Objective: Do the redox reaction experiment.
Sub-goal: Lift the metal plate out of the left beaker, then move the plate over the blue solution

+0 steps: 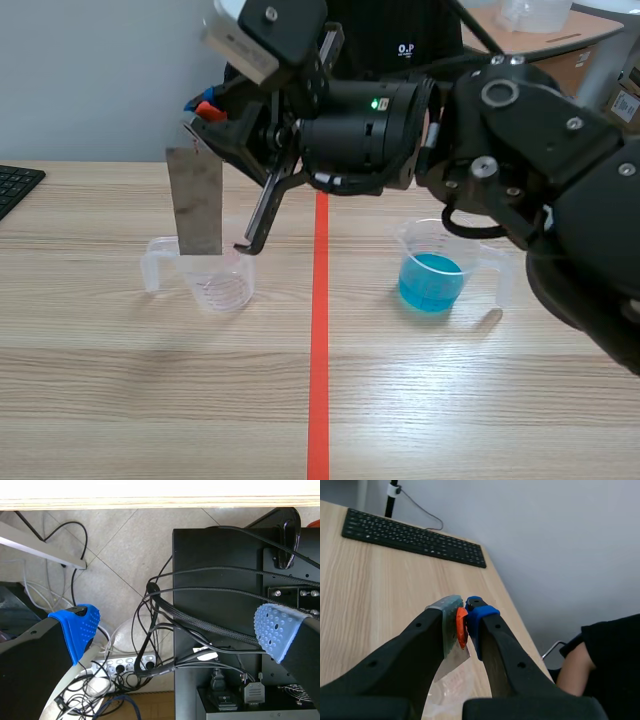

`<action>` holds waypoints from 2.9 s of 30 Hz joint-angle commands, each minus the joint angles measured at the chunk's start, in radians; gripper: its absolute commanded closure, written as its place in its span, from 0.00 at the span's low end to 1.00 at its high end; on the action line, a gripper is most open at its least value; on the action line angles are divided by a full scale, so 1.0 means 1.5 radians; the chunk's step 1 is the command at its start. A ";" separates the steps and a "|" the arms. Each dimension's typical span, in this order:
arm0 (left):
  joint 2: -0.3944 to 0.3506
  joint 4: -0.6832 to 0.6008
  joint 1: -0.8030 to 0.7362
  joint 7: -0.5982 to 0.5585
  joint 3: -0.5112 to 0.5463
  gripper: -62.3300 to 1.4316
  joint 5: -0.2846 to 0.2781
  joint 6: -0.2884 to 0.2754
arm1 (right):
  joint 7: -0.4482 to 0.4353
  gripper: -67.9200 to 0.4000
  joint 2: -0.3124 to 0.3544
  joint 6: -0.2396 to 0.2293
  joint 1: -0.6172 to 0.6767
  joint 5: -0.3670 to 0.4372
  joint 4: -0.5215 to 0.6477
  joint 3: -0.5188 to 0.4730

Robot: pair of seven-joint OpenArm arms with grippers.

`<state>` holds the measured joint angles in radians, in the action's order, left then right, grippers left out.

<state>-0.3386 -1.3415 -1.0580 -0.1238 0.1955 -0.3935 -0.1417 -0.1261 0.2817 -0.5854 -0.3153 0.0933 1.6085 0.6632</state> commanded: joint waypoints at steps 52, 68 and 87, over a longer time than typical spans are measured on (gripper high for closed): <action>-0.094 -0.008 -0.024 -0.007 0.004 0.91 -0.022 -0.061 | 0.352 0.97 0.364 -0.022 0.081 0.569 0.113 -0.390; -0.195 -0.046 -0.024 -0.049 0.004 0.91 -0.022 -0.093 | 0.352 0.97 0.364 -0.022 0.079 0.567 0.085 -0.391; -0.454 -0.136 0.161 -0.162 -0.020 0.91 -0.092 -0.172 | 0.352 0.97 0.362 -0.022 0.079 0.567 0.085 -0.391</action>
<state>-1.0248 -1.5242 -0.8345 -0.3515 0.1867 -0.5285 -0.3943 0.4202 0.8097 -0.6220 -0.1711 0.9321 1.7252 0.0914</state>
